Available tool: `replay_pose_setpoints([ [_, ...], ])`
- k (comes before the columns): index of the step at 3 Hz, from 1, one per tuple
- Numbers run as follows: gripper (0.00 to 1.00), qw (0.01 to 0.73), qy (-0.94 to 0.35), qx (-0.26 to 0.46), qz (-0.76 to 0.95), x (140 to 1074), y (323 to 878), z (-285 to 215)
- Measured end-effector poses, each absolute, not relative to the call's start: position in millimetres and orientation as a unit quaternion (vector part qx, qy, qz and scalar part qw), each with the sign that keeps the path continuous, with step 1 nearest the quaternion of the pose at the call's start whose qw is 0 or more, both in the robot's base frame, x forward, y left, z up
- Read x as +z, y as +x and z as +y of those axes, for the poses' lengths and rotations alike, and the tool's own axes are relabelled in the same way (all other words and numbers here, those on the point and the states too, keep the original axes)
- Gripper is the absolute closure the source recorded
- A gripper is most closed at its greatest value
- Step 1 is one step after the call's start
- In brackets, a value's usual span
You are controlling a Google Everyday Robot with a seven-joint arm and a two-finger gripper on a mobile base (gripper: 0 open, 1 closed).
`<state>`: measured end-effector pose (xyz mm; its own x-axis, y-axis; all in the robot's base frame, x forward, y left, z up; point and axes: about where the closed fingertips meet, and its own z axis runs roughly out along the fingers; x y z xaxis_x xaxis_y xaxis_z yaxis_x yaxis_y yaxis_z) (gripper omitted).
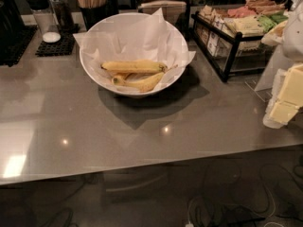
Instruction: Pick banana from white bowl
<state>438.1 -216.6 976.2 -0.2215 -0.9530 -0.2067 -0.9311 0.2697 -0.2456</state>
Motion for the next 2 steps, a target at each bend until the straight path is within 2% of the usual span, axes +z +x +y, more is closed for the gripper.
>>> replay_pose_setpoints([
  [2,0.00,0.177,-0.601,-0.023,0.779,979.9,448.1,-207.0],
])
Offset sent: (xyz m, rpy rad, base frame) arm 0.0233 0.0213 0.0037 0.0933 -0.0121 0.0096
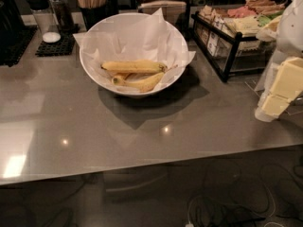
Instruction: Pick banana from white bowl
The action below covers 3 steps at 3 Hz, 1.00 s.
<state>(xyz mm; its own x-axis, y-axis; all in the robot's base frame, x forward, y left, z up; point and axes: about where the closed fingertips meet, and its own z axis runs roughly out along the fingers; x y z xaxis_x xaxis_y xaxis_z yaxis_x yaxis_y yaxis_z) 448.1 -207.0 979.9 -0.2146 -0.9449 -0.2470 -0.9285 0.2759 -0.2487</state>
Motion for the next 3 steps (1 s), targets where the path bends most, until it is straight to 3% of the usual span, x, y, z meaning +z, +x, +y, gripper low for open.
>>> replay_pose_setpoints([
  [2,0.00,0.233,-0.617,0.071,0.748,989,527,-118],
  [3,0.00,0.240,-0.618,0.071,0.745,993,532,-114],
])
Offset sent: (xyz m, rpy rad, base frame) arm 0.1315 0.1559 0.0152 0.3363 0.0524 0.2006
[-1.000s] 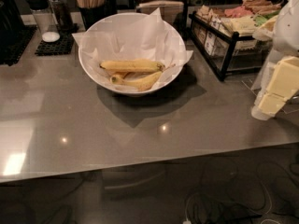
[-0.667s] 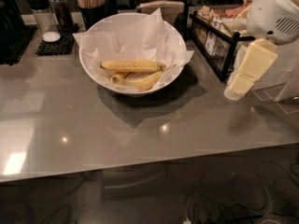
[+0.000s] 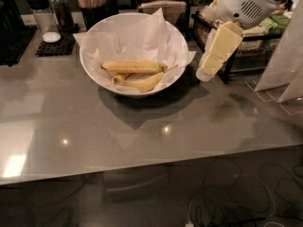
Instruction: Pick banana from white bowl
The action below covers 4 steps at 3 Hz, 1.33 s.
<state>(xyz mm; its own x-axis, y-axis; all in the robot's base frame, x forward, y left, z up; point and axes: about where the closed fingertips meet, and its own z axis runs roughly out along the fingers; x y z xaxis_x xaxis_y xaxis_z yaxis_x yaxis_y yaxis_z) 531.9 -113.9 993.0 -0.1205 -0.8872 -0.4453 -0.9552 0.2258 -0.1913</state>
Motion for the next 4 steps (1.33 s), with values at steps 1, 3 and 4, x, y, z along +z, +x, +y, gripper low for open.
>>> replay_pose_setpoints([
  [1,0.00,0.260,-0.600,0.096,0.750,985,544,-111],
  [3,0.00,0.257,-0.628,0.168,0.715,958,604,-35],
  [4,0.00,0.258,-0.632,0.171,0.710,958,609,-27],
])
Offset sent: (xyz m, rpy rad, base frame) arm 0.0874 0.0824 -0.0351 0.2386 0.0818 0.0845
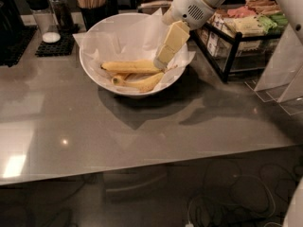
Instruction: Pick banana from white bowl
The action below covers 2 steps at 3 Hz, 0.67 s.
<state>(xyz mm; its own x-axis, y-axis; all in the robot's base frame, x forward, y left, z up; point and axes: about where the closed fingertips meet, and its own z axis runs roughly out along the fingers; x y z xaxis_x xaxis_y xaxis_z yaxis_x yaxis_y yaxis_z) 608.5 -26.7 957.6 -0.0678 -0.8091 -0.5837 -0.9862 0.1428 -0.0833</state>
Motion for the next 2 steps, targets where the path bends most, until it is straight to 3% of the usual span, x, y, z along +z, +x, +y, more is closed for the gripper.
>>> replay_pose_setpoints([
  [2,0.00,0.253,-0.647,0.198,0.691,933,630,6],
])
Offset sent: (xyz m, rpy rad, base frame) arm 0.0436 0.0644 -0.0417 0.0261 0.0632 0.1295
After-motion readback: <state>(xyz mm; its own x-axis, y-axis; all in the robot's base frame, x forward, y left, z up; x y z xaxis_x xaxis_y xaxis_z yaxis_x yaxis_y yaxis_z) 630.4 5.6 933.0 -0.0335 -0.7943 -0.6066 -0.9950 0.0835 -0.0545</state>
